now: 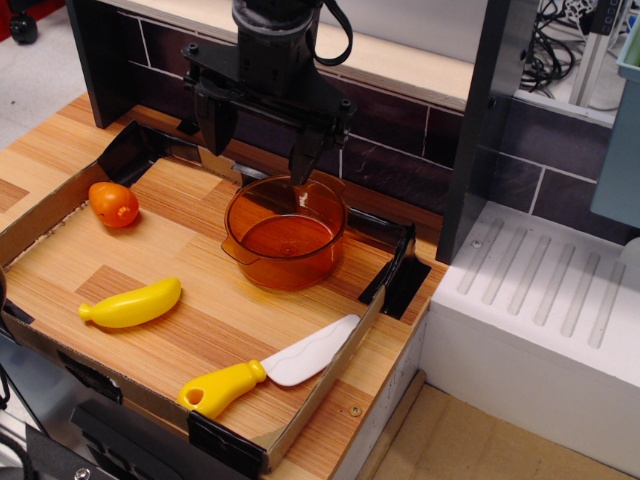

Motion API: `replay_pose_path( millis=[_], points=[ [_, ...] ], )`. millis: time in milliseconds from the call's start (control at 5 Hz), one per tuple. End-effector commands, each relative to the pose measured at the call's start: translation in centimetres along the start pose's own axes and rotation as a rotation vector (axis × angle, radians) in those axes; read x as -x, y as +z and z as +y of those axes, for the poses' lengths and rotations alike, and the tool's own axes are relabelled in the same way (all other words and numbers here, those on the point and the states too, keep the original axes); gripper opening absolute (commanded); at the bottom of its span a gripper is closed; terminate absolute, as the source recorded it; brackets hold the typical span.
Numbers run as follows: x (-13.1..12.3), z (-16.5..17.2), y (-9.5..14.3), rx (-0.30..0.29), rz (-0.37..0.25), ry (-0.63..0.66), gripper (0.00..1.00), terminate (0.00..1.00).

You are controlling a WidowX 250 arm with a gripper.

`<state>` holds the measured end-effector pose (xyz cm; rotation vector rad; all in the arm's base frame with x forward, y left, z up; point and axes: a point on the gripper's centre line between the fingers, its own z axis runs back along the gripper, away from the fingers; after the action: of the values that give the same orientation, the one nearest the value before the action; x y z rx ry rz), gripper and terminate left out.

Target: Put banana in pot

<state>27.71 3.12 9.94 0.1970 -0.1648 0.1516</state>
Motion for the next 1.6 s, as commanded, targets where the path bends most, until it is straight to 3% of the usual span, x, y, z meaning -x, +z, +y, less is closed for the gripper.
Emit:
replay_pose_path(
  millis=[0,200,400,600,1000,1400],
  points=[
    [0.0,0.0,0.0,0.000,0.000,0.000,1.00,0.00],
    [1.5,1.4,1.4,0.080,-0.041,-0.159,1.00,0.00],
    [3.2,3.3,1.1,0.116,-0.006,-0.239,1.00,0.00],
    [4.6,4.8,0.3,0.113,0.014,-0.275,1.00,0.00],
    [6.5,6.3,-4.0,0.106,0.096,-0.353,1.00,0.00],
    [7.6,6.7,-7.5,0.119,0.107,-0.339,1.00,0.00]
  ],
)
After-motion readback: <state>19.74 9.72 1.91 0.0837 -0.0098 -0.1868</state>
